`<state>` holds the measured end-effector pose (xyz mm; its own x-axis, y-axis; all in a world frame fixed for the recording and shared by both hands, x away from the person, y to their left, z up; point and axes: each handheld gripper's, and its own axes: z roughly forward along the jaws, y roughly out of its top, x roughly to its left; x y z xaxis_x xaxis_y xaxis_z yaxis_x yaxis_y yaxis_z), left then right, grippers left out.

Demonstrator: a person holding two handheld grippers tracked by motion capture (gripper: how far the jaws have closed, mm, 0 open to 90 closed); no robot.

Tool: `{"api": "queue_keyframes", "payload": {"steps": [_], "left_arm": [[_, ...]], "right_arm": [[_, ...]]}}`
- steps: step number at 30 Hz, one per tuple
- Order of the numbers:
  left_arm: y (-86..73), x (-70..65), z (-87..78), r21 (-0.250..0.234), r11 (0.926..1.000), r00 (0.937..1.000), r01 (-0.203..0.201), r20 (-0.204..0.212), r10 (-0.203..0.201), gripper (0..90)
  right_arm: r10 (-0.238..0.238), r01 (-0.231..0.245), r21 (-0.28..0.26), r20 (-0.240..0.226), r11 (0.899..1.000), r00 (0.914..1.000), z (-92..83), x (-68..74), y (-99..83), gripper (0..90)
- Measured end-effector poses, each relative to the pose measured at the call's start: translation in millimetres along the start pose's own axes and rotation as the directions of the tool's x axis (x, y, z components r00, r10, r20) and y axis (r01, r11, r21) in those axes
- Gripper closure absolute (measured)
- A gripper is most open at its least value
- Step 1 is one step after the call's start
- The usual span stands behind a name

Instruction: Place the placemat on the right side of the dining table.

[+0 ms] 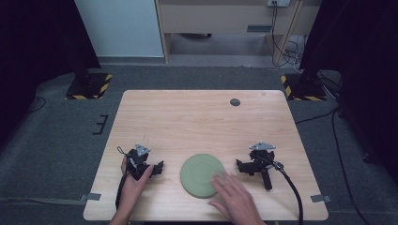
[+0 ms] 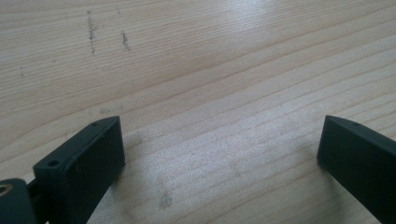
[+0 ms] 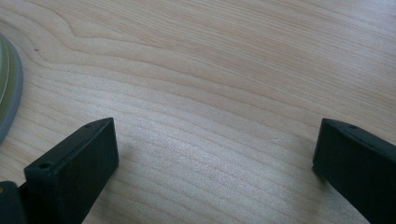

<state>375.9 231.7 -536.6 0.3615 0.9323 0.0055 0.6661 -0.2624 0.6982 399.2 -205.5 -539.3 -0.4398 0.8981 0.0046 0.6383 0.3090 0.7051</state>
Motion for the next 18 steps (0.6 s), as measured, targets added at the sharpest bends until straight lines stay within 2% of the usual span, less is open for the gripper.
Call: {"api": "queue_keyframes", "payload": {"steps": [18], "left_arm": [[-0.2, -0.1, 0.0, 0.001, 1.0, 1.0, 0.0, 0.01, 0.0, 0.0]], "right_arm": [[-0.001, 0.001, 0.0, 0.0, 1.0, 1.0, 0.0, -0.1, 0.0, 0.5]]}}
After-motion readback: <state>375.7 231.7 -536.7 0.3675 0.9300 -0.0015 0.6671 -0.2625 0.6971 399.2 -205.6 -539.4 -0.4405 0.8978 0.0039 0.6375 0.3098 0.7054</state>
